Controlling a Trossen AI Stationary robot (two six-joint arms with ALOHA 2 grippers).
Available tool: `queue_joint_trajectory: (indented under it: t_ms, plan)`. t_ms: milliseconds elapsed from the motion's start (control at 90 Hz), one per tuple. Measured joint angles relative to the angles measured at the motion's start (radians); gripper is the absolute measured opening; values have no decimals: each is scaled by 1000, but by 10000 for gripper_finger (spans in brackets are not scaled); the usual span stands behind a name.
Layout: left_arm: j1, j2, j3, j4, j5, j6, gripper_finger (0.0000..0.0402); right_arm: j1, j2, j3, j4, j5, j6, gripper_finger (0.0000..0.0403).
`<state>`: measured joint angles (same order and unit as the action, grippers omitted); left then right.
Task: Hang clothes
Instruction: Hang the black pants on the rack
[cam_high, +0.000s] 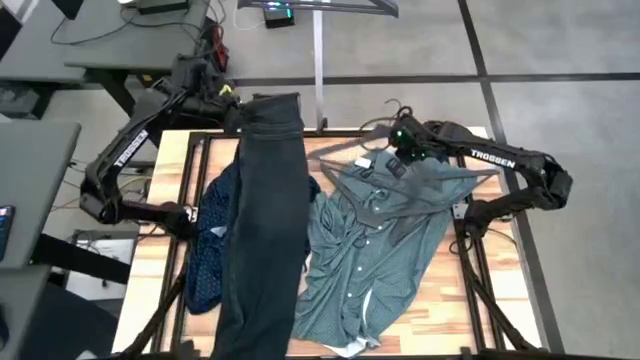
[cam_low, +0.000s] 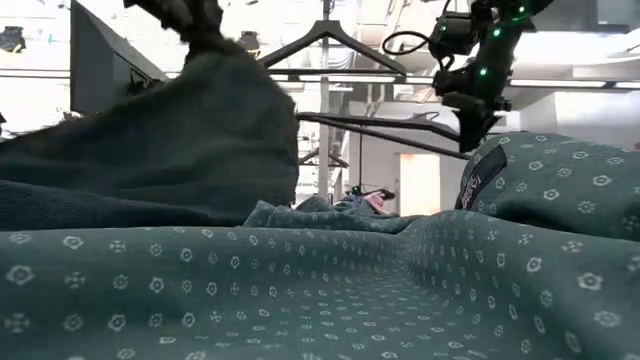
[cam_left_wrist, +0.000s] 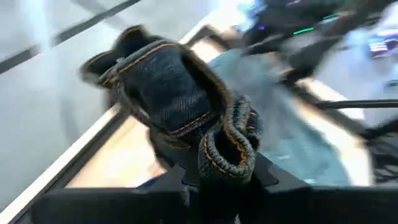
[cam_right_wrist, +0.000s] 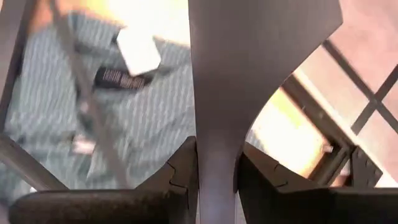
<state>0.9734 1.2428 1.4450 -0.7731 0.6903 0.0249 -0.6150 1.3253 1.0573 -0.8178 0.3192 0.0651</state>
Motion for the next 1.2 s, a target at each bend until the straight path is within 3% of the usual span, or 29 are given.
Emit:
queue_joint_trajectory:
  t_ms: [222,411,767,1033,1200]
  plan:
    - [-101,2,92,23,16,-49,28,-102,112,-1,118,44,-103,65]
    - [-165,2,101,28,61,-87,28,-141,204,13,248,44,-126,65]
    - [-252,118,102,268,72,-160,28,-28,217,187,391,42,-142,65]
    - [-287,263,102,357,103,-228,28,30,217,263,379,57,-153,65]
    - [-285,347,102,396,15,-341,28,52,218,266,382,88,-152,65]
